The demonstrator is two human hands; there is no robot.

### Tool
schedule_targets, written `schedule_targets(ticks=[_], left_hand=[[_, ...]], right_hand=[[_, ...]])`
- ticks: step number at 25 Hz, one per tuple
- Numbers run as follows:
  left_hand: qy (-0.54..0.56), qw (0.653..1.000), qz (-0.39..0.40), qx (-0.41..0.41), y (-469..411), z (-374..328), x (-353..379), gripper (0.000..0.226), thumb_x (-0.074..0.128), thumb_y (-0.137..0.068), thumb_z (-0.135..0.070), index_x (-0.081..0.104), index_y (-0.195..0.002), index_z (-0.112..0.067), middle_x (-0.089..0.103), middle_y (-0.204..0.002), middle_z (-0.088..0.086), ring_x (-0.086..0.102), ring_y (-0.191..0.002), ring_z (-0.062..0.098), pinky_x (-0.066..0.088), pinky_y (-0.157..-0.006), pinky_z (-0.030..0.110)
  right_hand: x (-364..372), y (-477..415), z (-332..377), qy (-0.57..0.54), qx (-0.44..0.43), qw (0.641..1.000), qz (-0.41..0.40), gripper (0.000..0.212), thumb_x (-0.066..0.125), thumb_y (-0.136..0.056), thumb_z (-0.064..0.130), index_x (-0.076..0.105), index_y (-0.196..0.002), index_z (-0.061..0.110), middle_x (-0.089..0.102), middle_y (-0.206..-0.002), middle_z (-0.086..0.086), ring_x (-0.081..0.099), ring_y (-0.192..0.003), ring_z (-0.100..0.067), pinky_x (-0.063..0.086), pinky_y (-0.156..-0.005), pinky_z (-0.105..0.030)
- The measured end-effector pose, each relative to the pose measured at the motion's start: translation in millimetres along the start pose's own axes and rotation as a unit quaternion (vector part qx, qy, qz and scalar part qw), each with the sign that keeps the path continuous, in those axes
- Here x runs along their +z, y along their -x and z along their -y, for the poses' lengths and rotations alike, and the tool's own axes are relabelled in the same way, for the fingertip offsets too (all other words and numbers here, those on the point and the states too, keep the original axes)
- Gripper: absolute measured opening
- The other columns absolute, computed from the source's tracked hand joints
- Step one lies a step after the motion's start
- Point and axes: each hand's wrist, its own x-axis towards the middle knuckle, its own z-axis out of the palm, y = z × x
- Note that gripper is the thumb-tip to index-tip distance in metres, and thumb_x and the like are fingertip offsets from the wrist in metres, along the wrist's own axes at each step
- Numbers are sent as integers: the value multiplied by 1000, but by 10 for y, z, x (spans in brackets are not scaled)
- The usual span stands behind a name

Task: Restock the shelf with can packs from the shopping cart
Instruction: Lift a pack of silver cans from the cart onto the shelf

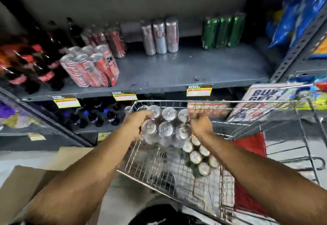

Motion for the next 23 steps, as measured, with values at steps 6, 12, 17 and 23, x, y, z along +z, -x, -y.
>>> schedule_targets(ticks=[6, 12, 17, 23], left_hand=[[125, 983, -38, 129, 642, -846, 188, 37, 78, -49, -26, 55, -76, -13, 68, -86, 14, 70, -81, 32, 58, -77, 55], [179, 966, -72, 174, 467, -1703, 78, 33, 72, -72, -23, 55, -97, -10, 66, -100, 11, 64, -83, 26, 54, -75, 35], [167, 958, -148, 180, -36, -1999, -83, 61, 63, -82, -46, 54, -125, -4, 62, -127, 14, 60, -112, 34, 47, -101, 44], [77, 953, -223, 189, -538, -2083, -97, 49, 42, -98, -39, 54, -129, -2, 60, -130, 16, 56, -118, 34, 39, -83, 30]], right_hand=[[-651, -258, 807, -67, -98, 989, -92, 52, 37, -95, 47, 64, -96, 3, 67, -100, -22, 59, -103, -40, 42, -83, -37], [-831, -659, 1774, -109, -142, 981, -78, 43, 37, -90, 55, 38, -64, 21, 46, -67, 1, 43, -63, -22, 33, -66, -31], [-473, -1134, 2168, -192, -97, 976, -16, 39, 42, -89, 56, 44, -74, 20, 46, -73, 2, 47, -78, -23, 37, -74, -32], [-63, -1596, 2312, -143, -121, 982, -11, 39, 46, -92, 46, 44, -65, 18, 49, -67, 1, 52, -73, -24, 39, -67, -30]])
